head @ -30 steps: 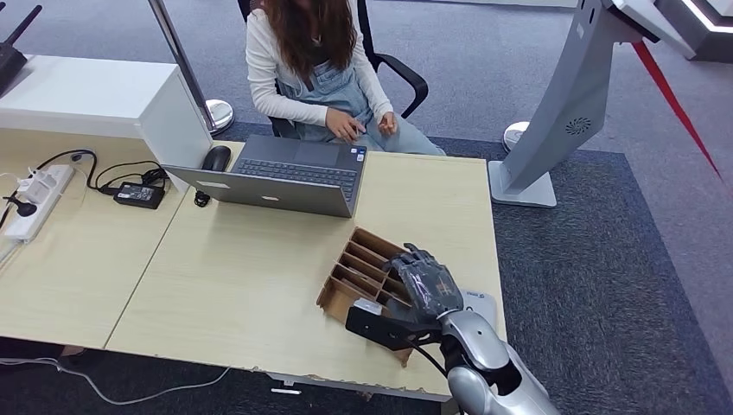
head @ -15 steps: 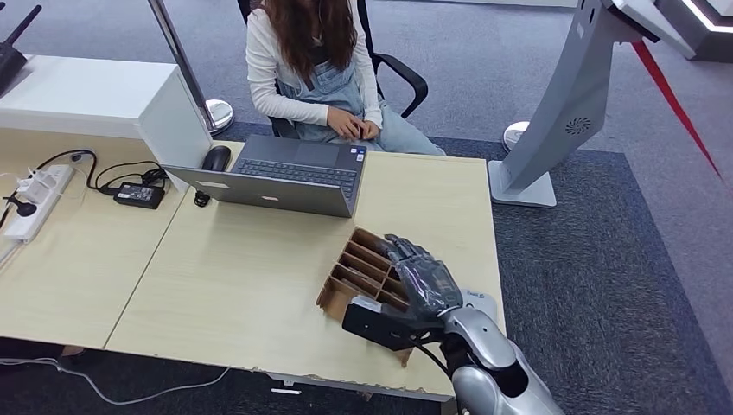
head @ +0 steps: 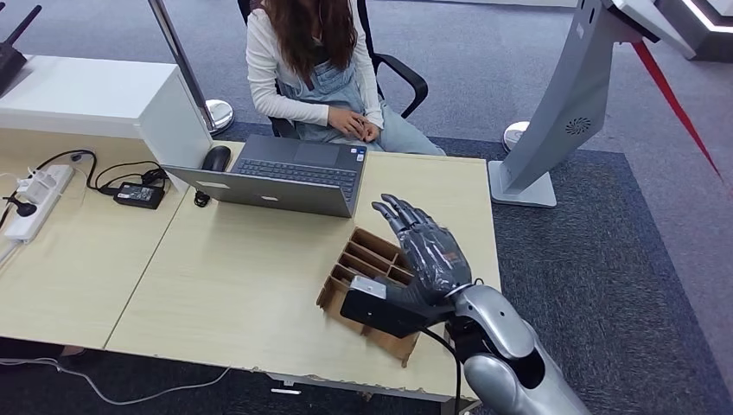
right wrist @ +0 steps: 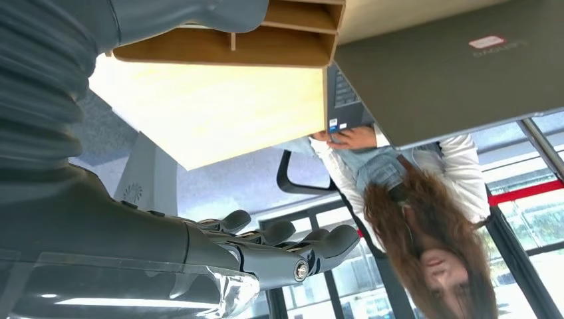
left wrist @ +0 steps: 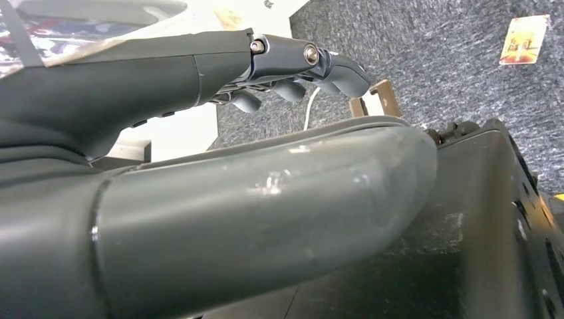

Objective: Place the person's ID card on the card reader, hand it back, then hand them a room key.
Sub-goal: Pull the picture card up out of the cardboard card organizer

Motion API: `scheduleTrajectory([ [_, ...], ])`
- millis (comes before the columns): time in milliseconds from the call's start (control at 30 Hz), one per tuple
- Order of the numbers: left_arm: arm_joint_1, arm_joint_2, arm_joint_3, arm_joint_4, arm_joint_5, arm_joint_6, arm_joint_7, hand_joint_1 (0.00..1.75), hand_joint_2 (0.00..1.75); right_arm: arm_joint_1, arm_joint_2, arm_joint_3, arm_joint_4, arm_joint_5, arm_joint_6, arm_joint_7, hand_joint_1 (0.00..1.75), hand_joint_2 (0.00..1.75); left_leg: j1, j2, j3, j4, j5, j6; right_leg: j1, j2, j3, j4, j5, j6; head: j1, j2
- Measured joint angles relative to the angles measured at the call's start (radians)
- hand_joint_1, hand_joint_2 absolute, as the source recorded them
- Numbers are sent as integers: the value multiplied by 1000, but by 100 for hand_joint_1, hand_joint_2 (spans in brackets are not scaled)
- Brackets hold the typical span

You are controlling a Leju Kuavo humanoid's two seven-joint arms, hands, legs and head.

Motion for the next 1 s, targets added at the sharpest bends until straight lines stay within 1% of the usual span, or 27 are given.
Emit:
scheduleTrajectory([
  [100, 0, 0, 0, 0, 0, 0, -3, 0, 0, -7, 7, 5, 3, 21, -7, -5, 32, 175, 0, 0, 0, 0, 0, 0, 0, 0, 0, 0, 0, 0, 0, 0],
  [233, 0, 0, 0, 0, 0, 0, -6, 0, 0, -11, 26, 13, 19, 38, -26, -15, 50, 175, 0, 0, 0, 0, 0, 0, 0, 0, 0, 0, 0, 0, 0, 0],
  [400, 0, 0, 0, 0, 0, -2, -8, 0, 0, -11, 52, 20, 60, 51, -51, -25, 65, 175, 0, 0, 0, 0, 0, 0, 0, 0, 0, 0, 0, 0, 0, 0],
  [567, 0, 0, 0, 0, 0, -6, -9, 0, 0, -12, 74, 26, 106, 57, -78, -30, 62, 175, 0, 0, -1, 0, 0, 0, 0, 0, 0, 0, 0, 0, 0, 0],
  [800, 0, 0, 0, 0, 0, -6, -9, 0, 0, -13, 93, 27, 156, 64, -87, -36, 61, 175, 0, 0, 0, 0, 0, 0, 0, 0, 0, 0, 0, 0, 0, 0],
  [1000, 0, 0, 0, 0, -2, -8, -6, 0, 0, -14, 98, 26, 213, 42, -131, -93, 63, 175, 0, 0, 0, 0, 0, 0, 0, 0, 0, 0, 0, 0, 0, 0],
])
